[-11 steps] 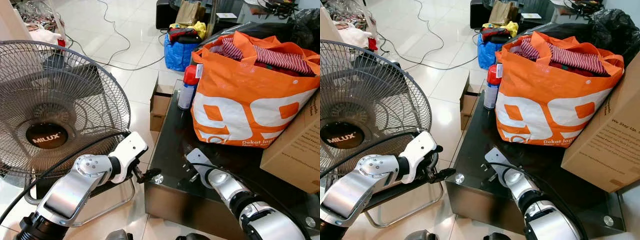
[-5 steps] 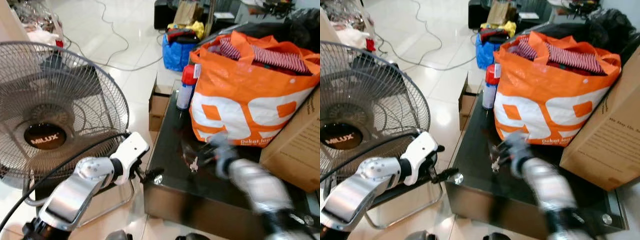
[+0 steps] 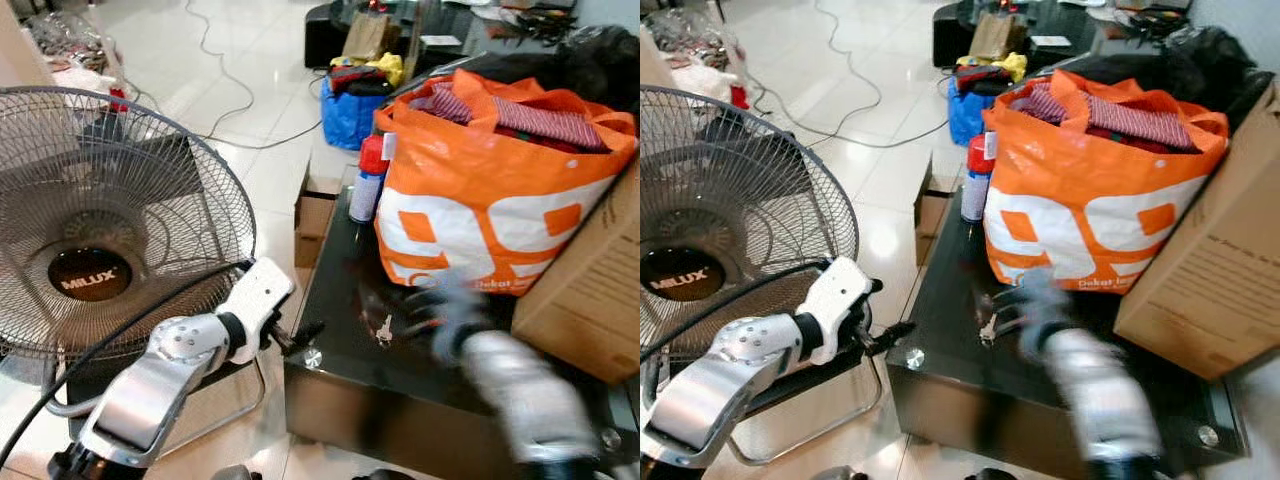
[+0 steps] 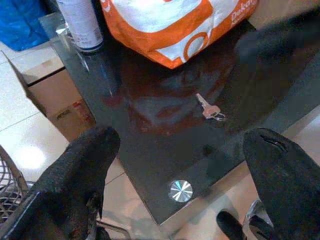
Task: Hang keys on a hook
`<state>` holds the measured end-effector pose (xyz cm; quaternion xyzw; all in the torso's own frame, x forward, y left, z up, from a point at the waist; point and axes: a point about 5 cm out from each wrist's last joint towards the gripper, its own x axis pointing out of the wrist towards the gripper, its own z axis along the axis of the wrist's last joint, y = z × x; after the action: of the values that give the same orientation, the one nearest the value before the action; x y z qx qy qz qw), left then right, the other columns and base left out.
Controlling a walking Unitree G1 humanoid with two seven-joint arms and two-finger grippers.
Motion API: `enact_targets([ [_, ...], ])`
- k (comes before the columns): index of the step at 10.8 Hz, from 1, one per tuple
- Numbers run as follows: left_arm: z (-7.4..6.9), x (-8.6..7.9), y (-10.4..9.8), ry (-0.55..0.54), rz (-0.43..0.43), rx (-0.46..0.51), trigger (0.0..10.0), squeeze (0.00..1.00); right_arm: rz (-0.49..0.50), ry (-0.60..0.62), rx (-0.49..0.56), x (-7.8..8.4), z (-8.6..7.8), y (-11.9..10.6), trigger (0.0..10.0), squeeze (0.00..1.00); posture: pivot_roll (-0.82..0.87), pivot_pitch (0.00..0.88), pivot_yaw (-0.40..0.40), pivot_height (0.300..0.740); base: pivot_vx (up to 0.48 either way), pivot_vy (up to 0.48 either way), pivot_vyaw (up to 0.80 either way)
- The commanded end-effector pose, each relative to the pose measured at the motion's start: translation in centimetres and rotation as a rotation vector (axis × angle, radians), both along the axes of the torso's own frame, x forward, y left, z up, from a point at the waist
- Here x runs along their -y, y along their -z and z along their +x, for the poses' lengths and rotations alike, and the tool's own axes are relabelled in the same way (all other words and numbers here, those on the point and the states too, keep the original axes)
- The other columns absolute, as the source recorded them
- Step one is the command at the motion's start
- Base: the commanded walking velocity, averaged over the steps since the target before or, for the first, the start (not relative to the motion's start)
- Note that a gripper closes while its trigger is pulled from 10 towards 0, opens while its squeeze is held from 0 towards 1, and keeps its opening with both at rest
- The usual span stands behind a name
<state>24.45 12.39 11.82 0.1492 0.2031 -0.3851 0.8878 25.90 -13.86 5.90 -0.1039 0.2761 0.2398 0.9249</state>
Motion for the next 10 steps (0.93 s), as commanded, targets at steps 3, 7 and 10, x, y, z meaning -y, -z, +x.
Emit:
enact_targets([
  [3,-0.6,-0.9,0.8,0.046,0.057,-0.03,10.0,0.62,-0.229,-0.153,-0.023,-2.4,0.5,4.3,10.0,1.0,-0.09,0.0,-0.023,0.74,0.0,0.0,0.0],
  [7,-1.2,-2.7,-0.3,0.039,0.102,-0.022,10.0,0.62,-0.306,-0.116,-0.006,-3.3,0.9,7.3,10.0,1.0,-0.04,0.09,-0.062,0.74,0.0,0.0,0.0],
  [10,-1.7,-2.6,-0.8,0.051,0.099,-0.028,10.0,0.62,-0.285,0.013,-0.001,-3.1,1.7,7.7,10.0,0.0,-0.01,0.118,-0.064,0.74,0.0,0.0,0.0],
])
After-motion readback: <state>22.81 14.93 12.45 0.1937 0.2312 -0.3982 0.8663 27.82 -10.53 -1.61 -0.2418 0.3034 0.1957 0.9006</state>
